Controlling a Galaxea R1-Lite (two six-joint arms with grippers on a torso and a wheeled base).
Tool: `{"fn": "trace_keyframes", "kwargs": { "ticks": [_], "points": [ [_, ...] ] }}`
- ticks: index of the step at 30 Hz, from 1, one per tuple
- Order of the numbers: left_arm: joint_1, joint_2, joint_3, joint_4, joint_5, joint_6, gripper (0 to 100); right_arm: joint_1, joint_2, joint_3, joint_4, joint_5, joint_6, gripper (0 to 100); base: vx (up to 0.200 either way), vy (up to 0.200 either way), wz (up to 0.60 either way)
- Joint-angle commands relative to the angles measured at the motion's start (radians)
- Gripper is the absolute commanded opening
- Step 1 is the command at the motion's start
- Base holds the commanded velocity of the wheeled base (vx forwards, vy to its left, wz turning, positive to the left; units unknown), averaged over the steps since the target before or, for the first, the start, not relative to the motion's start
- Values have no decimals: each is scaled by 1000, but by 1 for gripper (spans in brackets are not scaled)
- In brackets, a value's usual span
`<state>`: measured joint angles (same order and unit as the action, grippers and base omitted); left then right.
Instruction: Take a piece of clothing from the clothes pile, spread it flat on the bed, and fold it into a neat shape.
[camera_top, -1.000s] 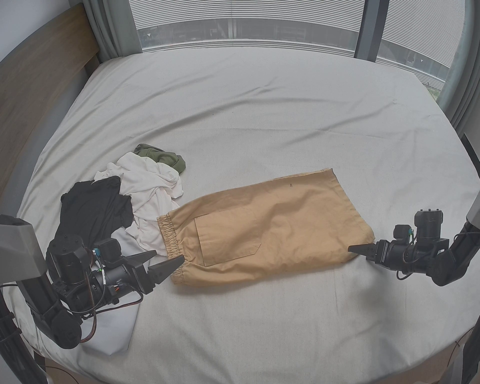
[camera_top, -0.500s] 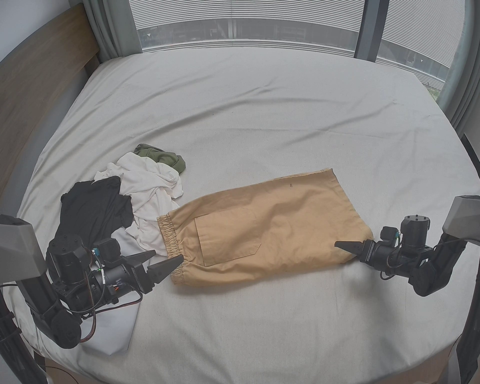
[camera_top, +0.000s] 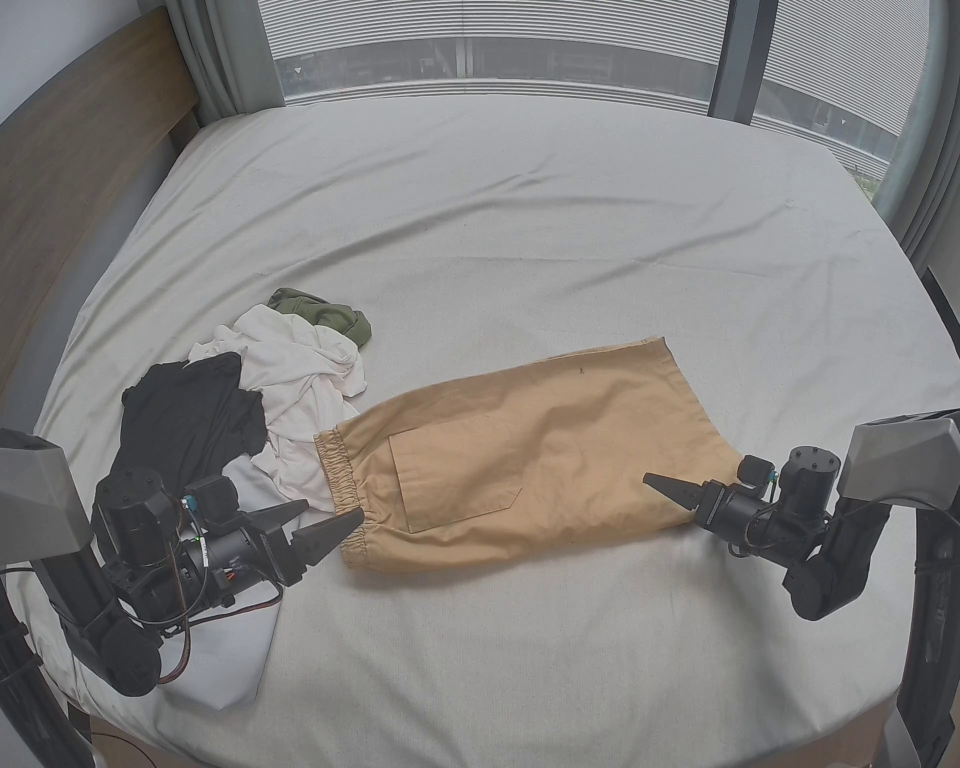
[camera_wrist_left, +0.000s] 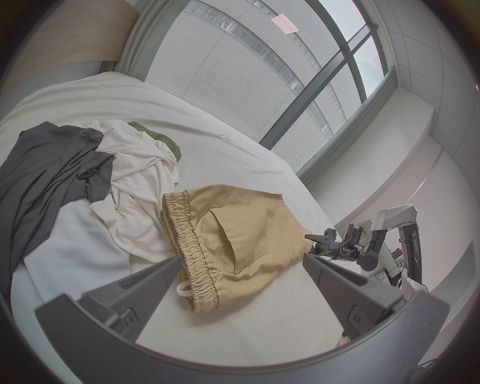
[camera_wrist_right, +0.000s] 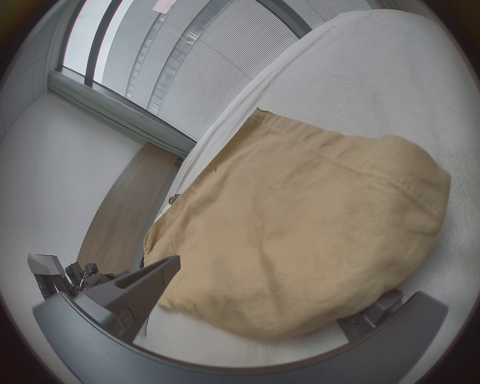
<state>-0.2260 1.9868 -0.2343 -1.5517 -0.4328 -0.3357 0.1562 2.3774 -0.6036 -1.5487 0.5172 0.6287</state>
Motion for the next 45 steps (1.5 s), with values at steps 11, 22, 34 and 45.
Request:
{"fn": "trace_keyframes", "kwargs": {
  "ticks": [11, 22, 34, 45],
  "points": [
    [7, 1, -4, -1, 0, -3, 100, 26, 75, -44, 6, -6, 22, 100, 0, 0, 0],
    [7, 0, -4, -1, 0, -3, 100, 28, 45, -28, 7, -36, 19, 0, 0, 0, 0],
    [7, -3, 1, 1, 0, -6, 100, 51, -76, 159, 10, -32, -133, 0, 0, 0, 0],
    [2, -6, 4, -1, 0, -8, 100, 57, -150, 328, 12, -32, -227, 0, 0, 0, 0]
  ]
}}
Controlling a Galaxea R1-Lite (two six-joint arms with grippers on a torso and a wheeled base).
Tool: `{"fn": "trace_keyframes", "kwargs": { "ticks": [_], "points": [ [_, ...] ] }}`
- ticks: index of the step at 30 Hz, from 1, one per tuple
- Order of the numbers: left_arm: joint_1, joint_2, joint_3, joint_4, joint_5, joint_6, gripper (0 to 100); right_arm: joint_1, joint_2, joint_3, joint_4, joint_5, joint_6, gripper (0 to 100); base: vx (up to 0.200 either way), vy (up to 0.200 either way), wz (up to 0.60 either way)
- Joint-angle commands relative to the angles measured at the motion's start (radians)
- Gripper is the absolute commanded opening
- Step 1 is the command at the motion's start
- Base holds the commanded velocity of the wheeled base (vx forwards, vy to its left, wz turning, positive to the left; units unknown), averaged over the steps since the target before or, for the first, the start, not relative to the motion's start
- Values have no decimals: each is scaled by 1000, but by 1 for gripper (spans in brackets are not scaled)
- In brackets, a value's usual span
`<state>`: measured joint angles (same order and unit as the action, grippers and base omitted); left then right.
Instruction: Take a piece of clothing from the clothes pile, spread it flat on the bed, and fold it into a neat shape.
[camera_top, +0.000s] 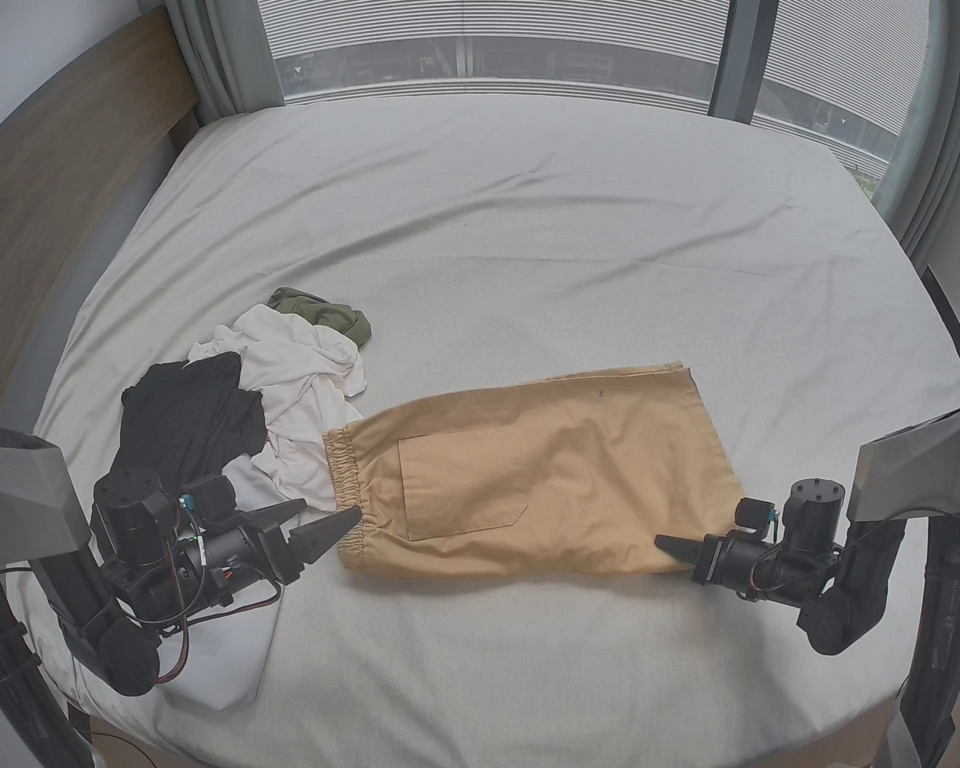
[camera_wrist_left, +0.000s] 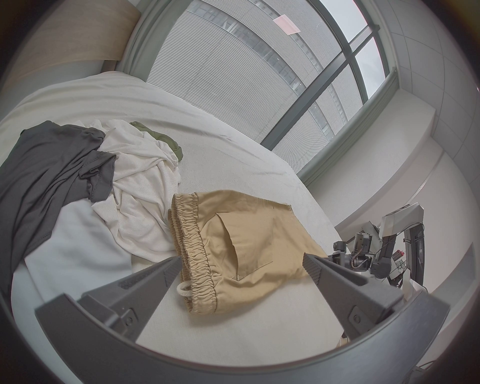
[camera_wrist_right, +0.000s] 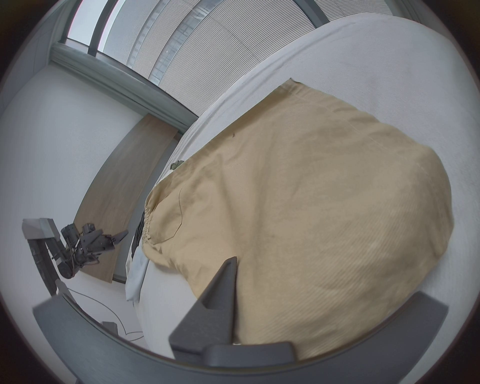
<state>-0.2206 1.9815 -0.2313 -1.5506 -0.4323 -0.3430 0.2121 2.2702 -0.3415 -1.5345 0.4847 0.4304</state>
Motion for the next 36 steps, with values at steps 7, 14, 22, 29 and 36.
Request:
{"fn": "trace_keyframes", "kwargs": {
  "ticks": [7, 14, 22, 29, 36],
  "points": [
    [-3, -3, 1, -2, 0, -1, 100, 12, -44, 223, -6, -5, -110, 0, 0, 0, 0],
    [-5, -4, 3, -2, 0, -2, 100, 21, -43, 300, -6, -6, -128, 0, 0, 0, 0],
    [-5, -4, 1, -2, -2, -7, 100, 16, -37, 341, -3, -23, -144, 0, 0, 0, 0],
    [-5, -6, 0, -2, -2, -8, 100, 18, -41, 341, 40, -26, -148, 0, 0, 0, 0],
    [-6, -4, 1, -2, -2, -8, 100, 12, -86, 341, 83, -46, -150, 0, 0, 0, 0]
  ]
}}
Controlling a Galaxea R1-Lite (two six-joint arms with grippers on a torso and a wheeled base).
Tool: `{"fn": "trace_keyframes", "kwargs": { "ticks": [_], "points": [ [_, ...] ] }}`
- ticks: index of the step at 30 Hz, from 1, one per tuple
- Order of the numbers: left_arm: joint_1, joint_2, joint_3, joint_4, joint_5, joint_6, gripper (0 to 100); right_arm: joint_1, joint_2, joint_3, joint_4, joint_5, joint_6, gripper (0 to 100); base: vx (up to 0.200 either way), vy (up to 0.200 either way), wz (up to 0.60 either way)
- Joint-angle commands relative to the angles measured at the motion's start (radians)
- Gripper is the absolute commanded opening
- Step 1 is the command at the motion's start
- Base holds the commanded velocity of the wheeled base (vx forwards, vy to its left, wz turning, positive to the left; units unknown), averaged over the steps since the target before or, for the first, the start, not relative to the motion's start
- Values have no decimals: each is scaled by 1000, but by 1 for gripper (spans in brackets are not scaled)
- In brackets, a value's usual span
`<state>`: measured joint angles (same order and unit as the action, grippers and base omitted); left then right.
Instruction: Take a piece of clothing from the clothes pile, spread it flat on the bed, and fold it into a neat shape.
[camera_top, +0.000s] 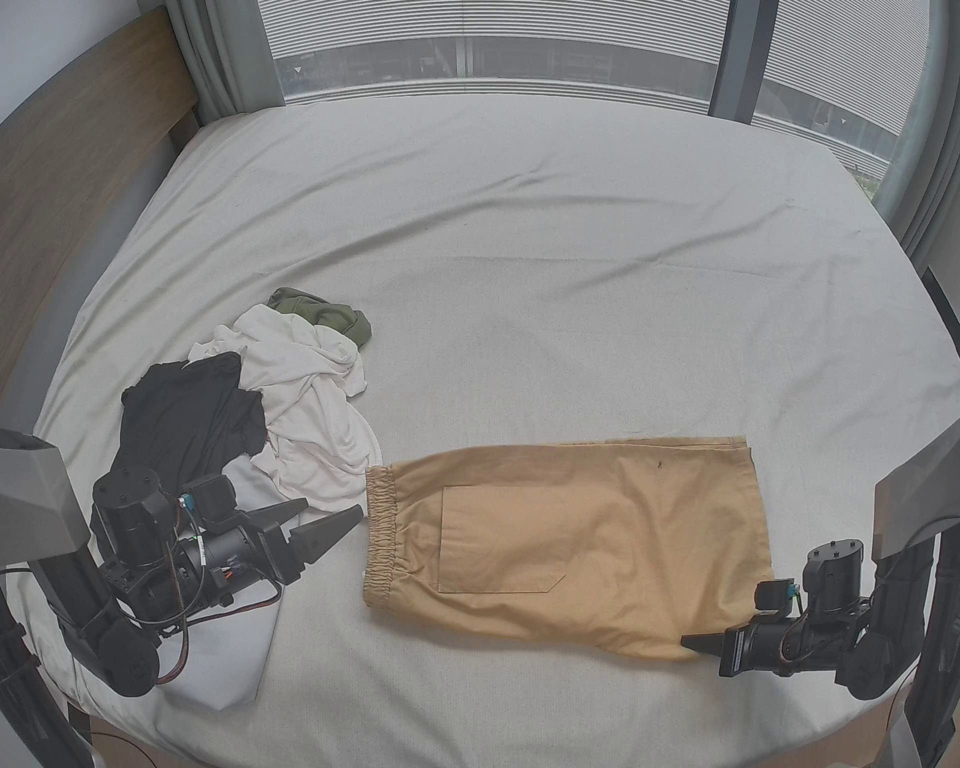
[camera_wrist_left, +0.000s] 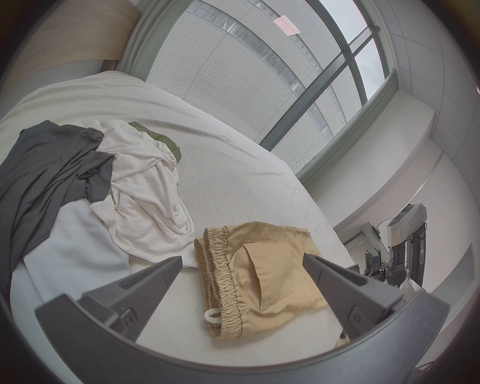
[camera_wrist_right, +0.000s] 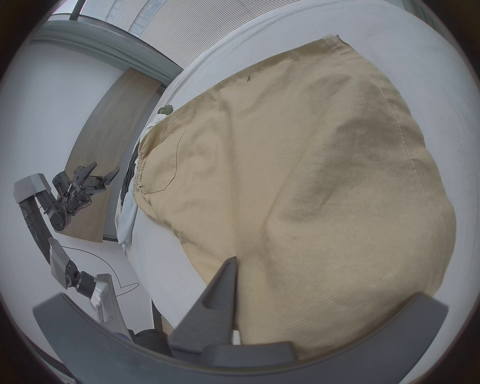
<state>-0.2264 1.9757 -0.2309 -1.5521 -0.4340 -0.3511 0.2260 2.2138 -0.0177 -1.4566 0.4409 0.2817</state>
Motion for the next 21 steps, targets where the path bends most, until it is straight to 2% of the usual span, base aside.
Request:
{"fn": "trace_keyframes", "kwargs": {
  "ticks": [1, 4, 8, 21],
  "points": [
    [-1, 2, -1, 0, 0, 0, 100, -4, -46, 18, 30, -4, -1, 0, 0, 0, 0],
    [-2, 0, -1, 0, 0, 1, 100, -4, -109, 18, 137, -14, 1, 0, 0, 0, 0],
    [-4, 0, 1, 0, 0, 1, 100, -5, -143, 18, 200, -51, -1, 0, 0, 0, 0],
    [-5, -3, 2, 0, 0, 1, 100, 1, -152, 18, 259, -85, 1, 0, 0, 0, 0]
  ]
}}
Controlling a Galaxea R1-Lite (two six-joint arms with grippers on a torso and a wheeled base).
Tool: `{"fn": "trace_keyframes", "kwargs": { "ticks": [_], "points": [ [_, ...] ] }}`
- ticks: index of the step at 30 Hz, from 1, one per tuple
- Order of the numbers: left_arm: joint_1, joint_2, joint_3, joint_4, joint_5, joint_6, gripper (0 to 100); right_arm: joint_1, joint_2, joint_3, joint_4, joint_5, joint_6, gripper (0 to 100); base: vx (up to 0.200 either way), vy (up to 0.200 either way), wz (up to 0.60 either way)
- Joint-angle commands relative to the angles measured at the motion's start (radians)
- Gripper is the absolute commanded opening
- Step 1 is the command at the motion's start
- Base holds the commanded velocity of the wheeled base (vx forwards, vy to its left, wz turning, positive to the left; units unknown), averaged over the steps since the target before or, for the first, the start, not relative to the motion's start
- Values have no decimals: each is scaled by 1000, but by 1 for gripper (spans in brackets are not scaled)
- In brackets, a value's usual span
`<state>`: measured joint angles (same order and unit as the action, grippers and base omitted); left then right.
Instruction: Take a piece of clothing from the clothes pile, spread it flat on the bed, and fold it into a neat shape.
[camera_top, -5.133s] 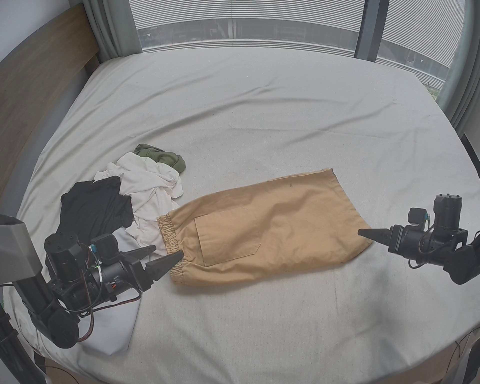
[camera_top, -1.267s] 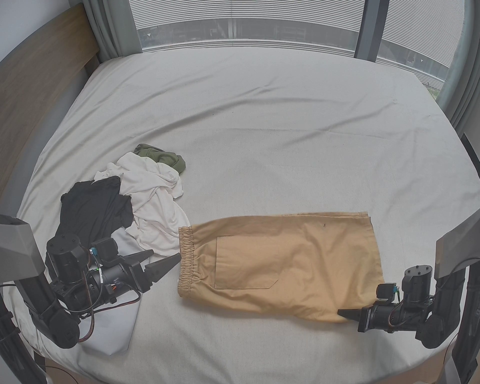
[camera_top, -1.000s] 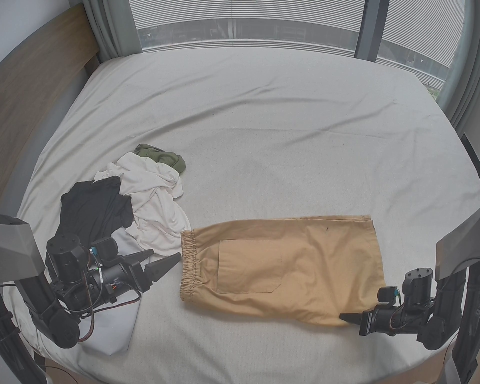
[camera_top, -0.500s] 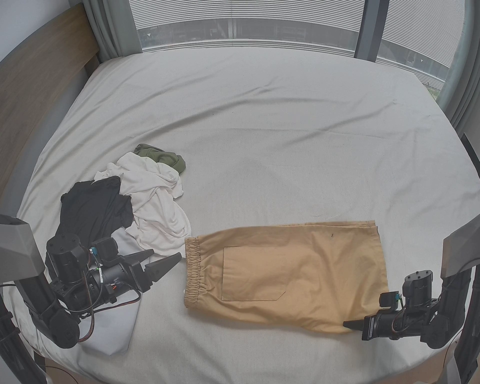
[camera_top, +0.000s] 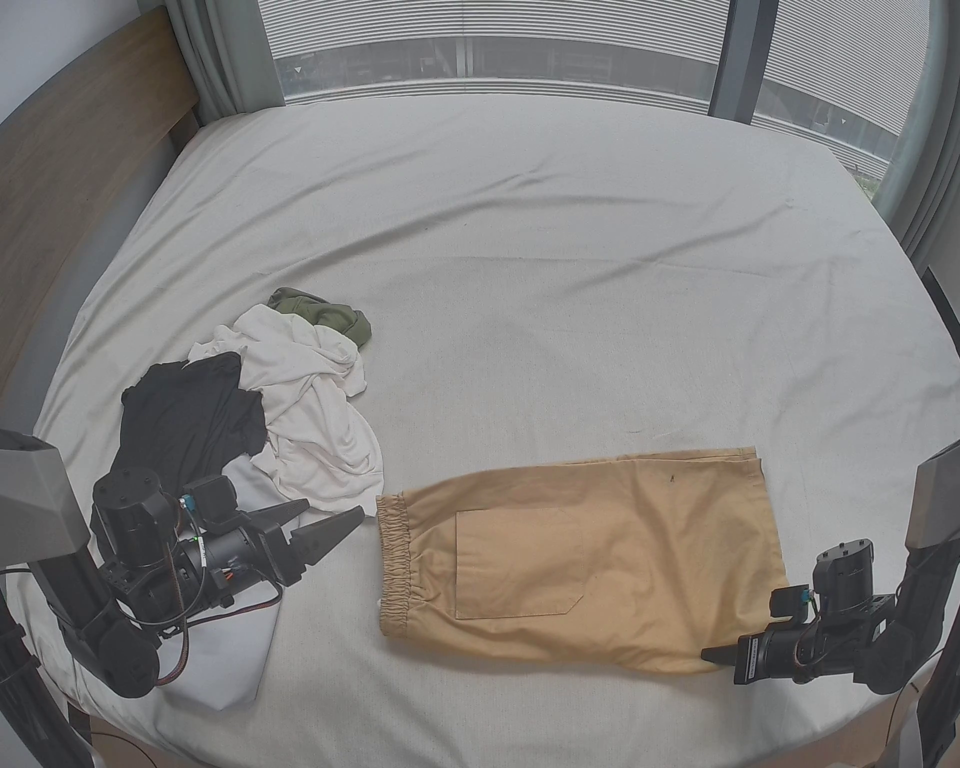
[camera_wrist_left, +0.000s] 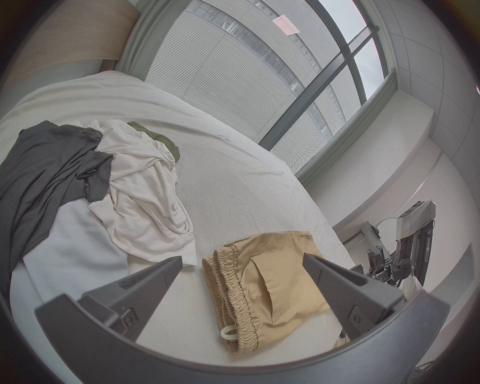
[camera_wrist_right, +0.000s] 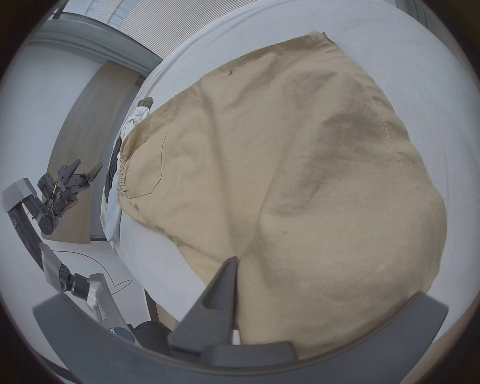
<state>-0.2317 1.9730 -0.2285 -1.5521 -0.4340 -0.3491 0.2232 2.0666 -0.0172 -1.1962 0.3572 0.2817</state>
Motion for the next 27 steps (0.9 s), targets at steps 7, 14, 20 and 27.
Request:
{"fn": "trace_keyframes", "kwargs": {
  "ticks": [7, 14, 20, 27],
  "points": [
    [0, -2, -2, 0, 0, -1, 100, 7, -5, 17, 0, -1, 1, 100, 0, 0, 0],
    [2, -2, -2, 0, 0, -1, 100, 59, -33, 17, 23, -90, 19, 100, 0, 0, 0],
    [2, -3, -3, 0, 0, -1, 100, 160, -233, 17, 237, -92, 33, 100, 0, 0, 0],
    [2, -3, -3, 0, 0, -1, 100, 289, -416, 17, 385, -92, 51, 100, 0, 0, 0]
  ]
}}
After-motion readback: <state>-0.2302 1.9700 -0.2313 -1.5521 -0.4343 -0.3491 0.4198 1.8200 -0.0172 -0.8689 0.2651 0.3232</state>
